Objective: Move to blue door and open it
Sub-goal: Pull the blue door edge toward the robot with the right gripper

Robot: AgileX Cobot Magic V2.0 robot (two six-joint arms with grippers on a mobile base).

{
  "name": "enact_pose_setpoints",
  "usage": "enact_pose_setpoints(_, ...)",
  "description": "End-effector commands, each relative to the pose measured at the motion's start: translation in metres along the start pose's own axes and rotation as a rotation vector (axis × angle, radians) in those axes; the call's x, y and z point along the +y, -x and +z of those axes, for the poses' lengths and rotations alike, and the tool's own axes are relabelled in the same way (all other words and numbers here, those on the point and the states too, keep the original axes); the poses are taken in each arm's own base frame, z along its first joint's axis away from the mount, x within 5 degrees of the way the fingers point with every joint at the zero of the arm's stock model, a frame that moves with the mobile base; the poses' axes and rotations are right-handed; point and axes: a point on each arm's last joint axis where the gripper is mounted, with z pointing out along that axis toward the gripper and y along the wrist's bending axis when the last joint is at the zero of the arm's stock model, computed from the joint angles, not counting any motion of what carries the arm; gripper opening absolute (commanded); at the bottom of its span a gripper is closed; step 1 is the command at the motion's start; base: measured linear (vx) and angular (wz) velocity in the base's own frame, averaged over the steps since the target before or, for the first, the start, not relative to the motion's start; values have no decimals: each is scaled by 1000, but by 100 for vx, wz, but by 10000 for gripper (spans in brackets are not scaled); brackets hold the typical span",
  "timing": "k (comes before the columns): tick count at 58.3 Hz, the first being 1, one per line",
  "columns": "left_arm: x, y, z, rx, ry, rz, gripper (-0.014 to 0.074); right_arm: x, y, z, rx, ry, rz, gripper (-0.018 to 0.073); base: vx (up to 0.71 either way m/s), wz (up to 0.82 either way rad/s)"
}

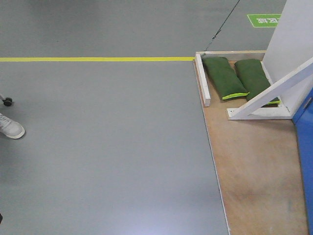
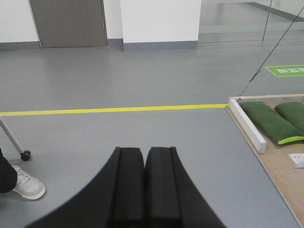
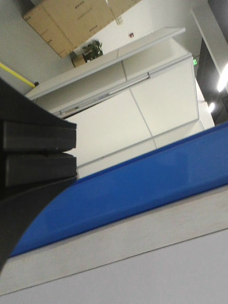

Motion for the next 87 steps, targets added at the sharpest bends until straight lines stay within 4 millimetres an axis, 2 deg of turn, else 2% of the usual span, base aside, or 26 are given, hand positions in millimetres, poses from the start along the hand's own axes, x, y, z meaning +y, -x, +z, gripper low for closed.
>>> enact_pose_setpoints(1,0,17,-4,-121,-10,-10,73,30,63,-46,-158,75,33,12,0,0)
enact_pose_setpoints(14,0,17,-4,-121,-10,-10,73,49,94,-89,-153,151,80,12,0,0)
enact_pose_setpoints(32,0,17,-4,-121,-10,-10,73,73,111,-134,-31,300,183,12,0,0)
enact_pose_setpoints(61,0,17,-4,-121,-10,-10,73,135,108,-182,128,620,264,12,0,0)
enact_pose_setpoints(87,0,17,-4,-121,-10,-10,73,176,104,-223,234,867,285,12,0,0)
